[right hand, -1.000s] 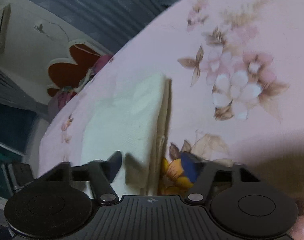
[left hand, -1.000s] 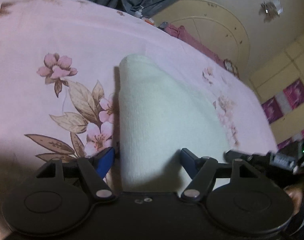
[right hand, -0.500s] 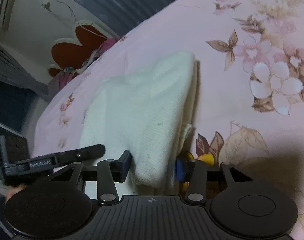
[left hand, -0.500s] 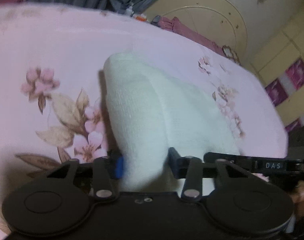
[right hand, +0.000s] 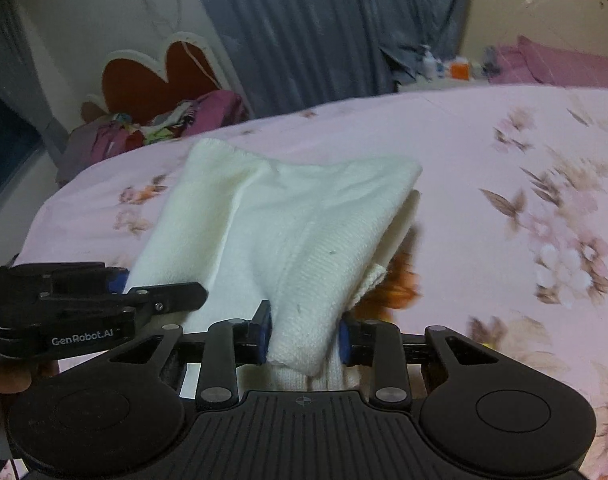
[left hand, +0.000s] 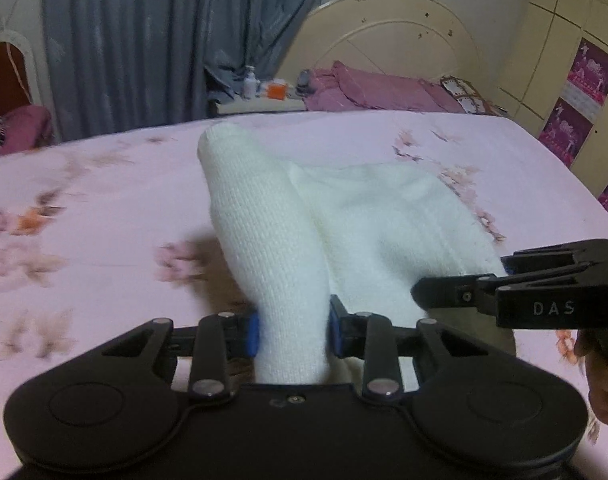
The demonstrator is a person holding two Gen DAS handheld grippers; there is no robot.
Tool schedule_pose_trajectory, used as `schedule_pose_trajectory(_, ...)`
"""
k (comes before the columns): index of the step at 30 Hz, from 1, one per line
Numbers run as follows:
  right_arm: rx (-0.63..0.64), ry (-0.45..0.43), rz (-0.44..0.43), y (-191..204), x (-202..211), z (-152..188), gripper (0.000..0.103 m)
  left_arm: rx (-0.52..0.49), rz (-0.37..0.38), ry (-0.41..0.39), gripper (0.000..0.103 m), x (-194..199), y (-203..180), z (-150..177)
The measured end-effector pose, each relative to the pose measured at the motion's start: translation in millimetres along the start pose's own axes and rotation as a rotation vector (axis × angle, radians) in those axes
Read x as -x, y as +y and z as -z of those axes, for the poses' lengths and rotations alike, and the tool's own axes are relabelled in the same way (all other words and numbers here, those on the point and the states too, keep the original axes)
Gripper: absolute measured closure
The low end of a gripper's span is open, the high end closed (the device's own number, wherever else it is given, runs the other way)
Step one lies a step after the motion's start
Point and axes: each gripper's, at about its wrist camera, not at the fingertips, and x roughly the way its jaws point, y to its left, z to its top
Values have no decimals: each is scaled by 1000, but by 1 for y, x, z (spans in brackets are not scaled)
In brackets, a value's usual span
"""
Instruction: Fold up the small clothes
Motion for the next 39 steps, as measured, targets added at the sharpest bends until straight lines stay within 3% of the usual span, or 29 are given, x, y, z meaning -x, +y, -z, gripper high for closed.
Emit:
schedule_pose_trajectory(12,97,35,-88,132,-58,2,72,47,-92,13,73,64,108,31)
schedule_pose_trajectory(18,121,89,-98,179,-102,12,72,76,-87,73,72,62,156,51)
schedule_pose_trajectory(20,123,146,-54,183,-124,19,71,68,-56,141,68,41,165,62)
schedule_pose_trajectory(21,118,177,-20,181,-138,25,71,87,-55,157,57,31,171,69)
schedule_pose_trajectory(22,93,206,11,174,-154,32,71,121,-51,140,42,25,177,75)
schedule_pose_trajectory(23,39,204,2,164,-162,37,64,145,-58,126,37,24,182,78)
schedule_pose_trajectory(25,-4,197,-29,154,-161,35,63,144,-41,109,33,29,186,77)
schedule_pose_trajectory(27,36,179,-17,154,-153,30,60,118,-52,70,34,43,188,79)
schedule_pose_trajectory(29,63,86,30,154,-134,22,60,110,-64,-16,42,59,196,74)
schedule_pose_trajectory(31,93,-10,80,160,-123,9,60,131,-34,-73,62,59,202,62)
schedule_pose_trajectory(32,110,-31,72,165,-125,4,60,136,-6,-91,65,54,203,54)
schedule_pose_trajectory(35,189,-7,33,185,-155,-9,67,111,39,-97,68,25,193,38)
schedule_pose_trajectory(38,237,112,113,183,-203,3,67,92,54,2,68,-12,184,48)
schedule_pose_trajectory(39,240,92,132,177,-208,7,67,85,51,-16,68,-14,184,50)
